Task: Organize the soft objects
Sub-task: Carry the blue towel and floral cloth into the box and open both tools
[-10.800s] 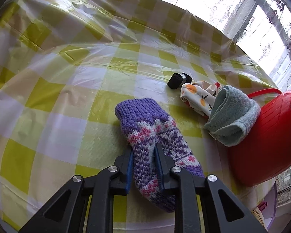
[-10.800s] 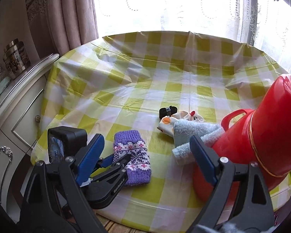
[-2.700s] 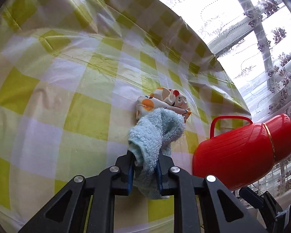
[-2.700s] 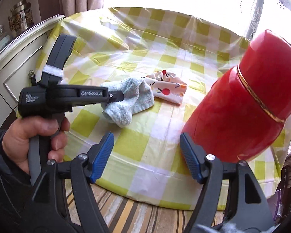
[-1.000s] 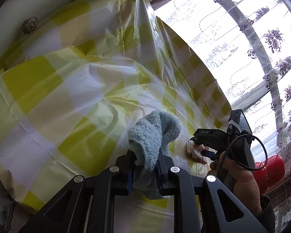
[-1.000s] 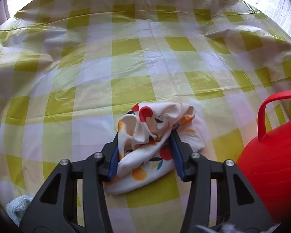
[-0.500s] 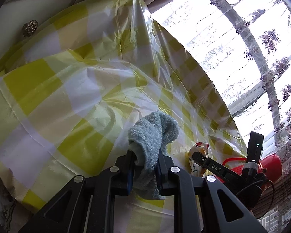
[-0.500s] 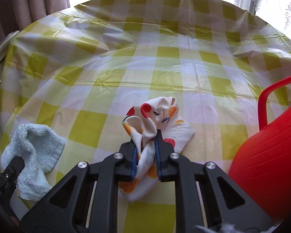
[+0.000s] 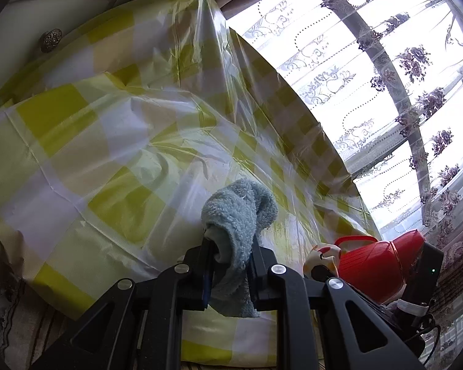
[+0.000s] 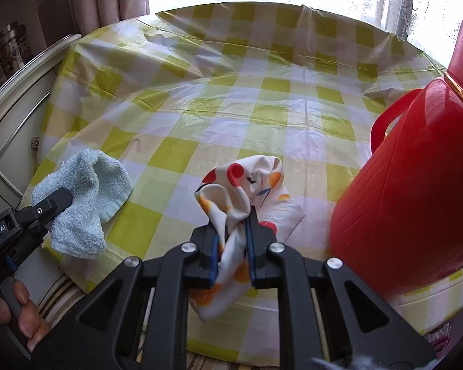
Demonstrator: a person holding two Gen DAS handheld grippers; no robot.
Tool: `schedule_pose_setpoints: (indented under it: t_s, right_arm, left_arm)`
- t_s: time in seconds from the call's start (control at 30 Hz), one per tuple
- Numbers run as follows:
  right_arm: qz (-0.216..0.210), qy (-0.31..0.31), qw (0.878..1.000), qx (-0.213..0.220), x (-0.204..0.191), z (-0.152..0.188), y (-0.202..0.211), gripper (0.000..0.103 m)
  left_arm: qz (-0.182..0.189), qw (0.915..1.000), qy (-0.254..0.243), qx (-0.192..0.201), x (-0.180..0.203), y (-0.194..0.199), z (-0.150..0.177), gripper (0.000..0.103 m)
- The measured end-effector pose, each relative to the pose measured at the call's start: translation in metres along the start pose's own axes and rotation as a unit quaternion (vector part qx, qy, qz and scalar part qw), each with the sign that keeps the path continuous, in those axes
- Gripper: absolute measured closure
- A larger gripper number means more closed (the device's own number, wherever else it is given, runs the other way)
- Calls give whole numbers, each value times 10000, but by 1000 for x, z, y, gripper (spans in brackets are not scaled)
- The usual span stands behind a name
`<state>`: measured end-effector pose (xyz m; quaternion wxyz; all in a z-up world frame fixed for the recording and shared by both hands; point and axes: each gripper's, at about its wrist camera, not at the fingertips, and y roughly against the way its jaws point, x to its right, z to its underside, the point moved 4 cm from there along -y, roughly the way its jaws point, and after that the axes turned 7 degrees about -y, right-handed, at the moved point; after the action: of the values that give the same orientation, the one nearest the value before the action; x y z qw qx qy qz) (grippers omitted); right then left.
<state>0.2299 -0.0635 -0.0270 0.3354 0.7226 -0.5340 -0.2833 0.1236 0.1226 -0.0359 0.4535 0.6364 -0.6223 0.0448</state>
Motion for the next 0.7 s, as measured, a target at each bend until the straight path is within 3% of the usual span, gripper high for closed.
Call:
schedule_pose_setpoints:
  t_s: [0.37,0.7]
  right_arm:
    - [-26,-108,9999,20,28,31,48,85]
    - [148,-495,9986,86,81,53,97,85]
  left_arm:
    - [272,9991,-308,-112,40,26,24,84]
    - [753,9930,-765,-486,107,24,59,84]
